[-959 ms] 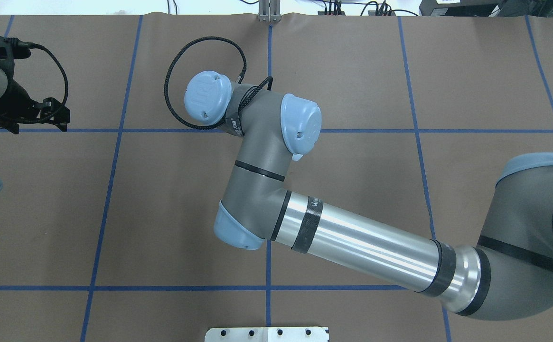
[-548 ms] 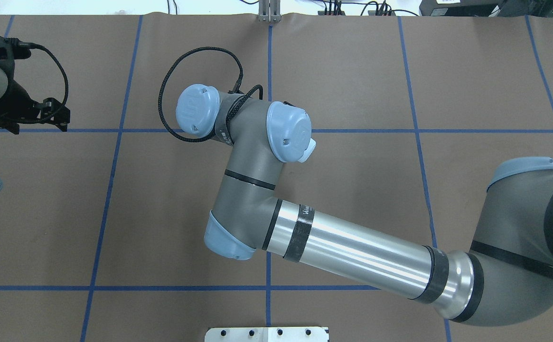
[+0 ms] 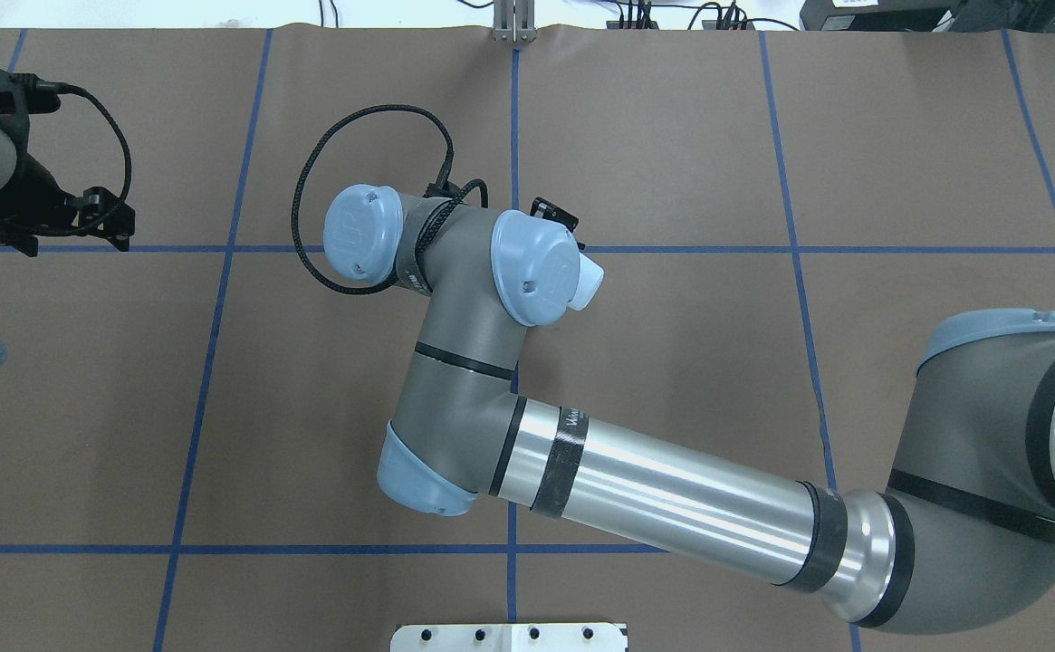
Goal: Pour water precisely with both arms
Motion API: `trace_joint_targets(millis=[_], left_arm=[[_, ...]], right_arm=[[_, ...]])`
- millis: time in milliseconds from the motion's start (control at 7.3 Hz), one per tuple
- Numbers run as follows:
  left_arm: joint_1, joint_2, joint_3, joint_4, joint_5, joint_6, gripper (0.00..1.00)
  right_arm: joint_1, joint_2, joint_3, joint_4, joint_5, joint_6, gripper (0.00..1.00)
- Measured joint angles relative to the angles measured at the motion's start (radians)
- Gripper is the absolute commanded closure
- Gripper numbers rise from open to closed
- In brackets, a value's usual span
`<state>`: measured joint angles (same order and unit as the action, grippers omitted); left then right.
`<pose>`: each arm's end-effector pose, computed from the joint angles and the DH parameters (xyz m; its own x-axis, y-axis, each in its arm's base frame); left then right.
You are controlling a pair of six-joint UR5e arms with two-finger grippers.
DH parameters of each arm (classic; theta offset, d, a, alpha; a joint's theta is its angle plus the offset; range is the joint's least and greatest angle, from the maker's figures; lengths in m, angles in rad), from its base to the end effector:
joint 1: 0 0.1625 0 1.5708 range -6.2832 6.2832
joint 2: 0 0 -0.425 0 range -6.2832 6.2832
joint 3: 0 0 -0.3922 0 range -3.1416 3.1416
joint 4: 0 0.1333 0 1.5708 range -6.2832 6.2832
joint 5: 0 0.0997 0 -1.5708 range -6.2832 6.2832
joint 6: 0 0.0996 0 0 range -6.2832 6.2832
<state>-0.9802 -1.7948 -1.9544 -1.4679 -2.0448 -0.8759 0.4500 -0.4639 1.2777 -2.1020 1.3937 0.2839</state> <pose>0.2314 -0.5029 0.3823 0.7689 -0.1238 -0.6272 0.1612 0.9869 0.0027 -0.6300 -0.4718 0.1339 0.6957 -0.7134 -0.0843 0.6978 0.6433 0.3151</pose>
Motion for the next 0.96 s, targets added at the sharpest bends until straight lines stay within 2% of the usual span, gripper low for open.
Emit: trace_joint_targets(millis=[411,548,959], left_arm=[[0.0,0.0,0.0,0.0,0.0,0.0,0.0],[0.0,0.0,-0.001,0.0,0.0,-0.002,0.0],[0.0,0.0,-0.005,0.001,-0.001,-0.01,0.0]], right_arm=[[0.001,-0.076,0.034,0.2,0.012,0.037,1.0],[0.011,-0.102,0.083,0.231,0.036,0.07,1.0],[0.074,-0.238,0.378,0.265,0.119,0.198,1.0]])
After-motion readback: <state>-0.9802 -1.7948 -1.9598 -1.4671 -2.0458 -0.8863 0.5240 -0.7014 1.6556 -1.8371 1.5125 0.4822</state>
